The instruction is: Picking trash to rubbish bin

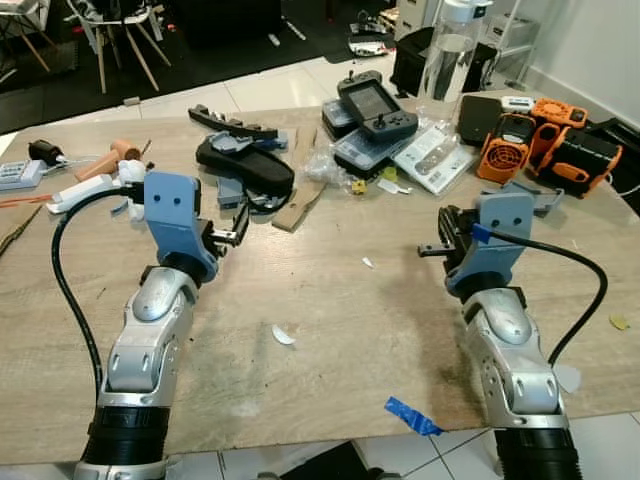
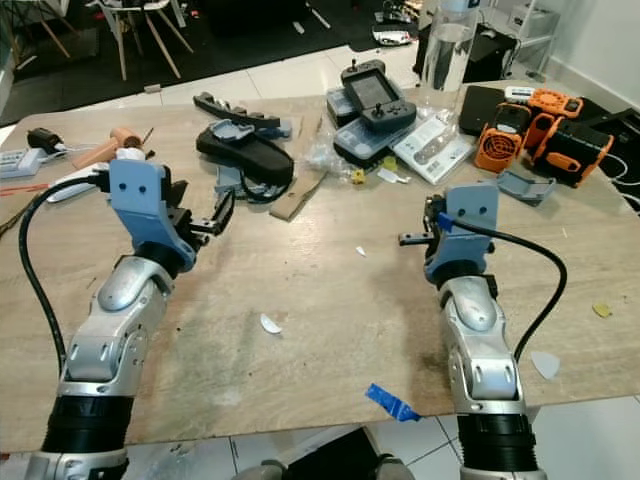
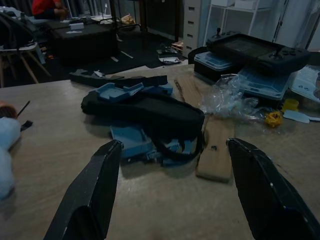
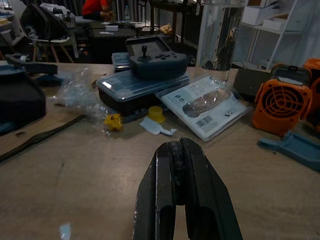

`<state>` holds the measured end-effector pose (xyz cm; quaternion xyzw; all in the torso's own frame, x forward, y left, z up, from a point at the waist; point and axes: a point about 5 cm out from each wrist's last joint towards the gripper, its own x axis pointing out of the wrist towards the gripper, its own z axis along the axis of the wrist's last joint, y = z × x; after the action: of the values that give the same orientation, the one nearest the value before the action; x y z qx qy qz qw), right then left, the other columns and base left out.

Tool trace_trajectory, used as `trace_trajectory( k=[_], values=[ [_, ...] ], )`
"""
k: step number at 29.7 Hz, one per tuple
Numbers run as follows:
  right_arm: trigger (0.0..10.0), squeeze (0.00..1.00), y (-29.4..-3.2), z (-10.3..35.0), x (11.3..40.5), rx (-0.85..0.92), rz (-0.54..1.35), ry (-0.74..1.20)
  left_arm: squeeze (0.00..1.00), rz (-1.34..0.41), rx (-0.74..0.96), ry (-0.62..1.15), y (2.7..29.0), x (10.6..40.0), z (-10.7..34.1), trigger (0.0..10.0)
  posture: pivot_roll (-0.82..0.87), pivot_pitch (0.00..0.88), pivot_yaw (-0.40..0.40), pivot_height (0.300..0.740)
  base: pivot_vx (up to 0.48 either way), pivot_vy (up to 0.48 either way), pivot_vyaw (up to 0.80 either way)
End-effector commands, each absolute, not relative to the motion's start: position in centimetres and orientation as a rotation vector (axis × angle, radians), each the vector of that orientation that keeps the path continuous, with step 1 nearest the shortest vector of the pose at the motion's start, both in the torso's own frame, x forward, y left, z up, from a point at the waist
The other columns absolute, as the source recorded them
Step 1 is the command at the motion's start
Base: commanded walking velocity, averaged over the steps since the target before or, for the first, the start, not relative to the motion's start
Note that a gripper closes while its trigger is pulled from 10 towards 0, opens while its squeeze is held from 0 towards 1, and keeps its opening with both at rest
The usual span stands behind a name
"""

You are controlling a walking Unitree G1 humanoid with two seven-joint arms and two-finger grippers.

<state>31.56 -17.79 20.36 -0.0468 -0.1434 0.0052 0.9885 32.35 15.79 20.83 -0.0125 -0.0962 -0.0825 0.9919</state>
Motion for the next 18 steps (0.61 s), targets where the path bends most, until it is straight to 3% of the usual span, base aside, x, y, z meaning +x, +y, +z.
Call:
trace_trajectory(
  k=[1,18],
  values=[
    [10.0,0.00,-17.62,20.04,31.33,-0.088,0.010,-0.287,0.00,-0.164,-0.023,-0.183,15.61,32.10,20.55,10.0,-0.02,0.142,0.073,0.740,-0.337,0.000,0.00],
    [10.0,0.00,-17.01,19.33,31.28,-0.063,-0.001,-0.267,0.00,-0.190,-0.006,-0.180,15.26,32.00,20.86,10.0,0.01,0.152,0.086,0.740,-0.404,0.000,0.00]
  ],
)
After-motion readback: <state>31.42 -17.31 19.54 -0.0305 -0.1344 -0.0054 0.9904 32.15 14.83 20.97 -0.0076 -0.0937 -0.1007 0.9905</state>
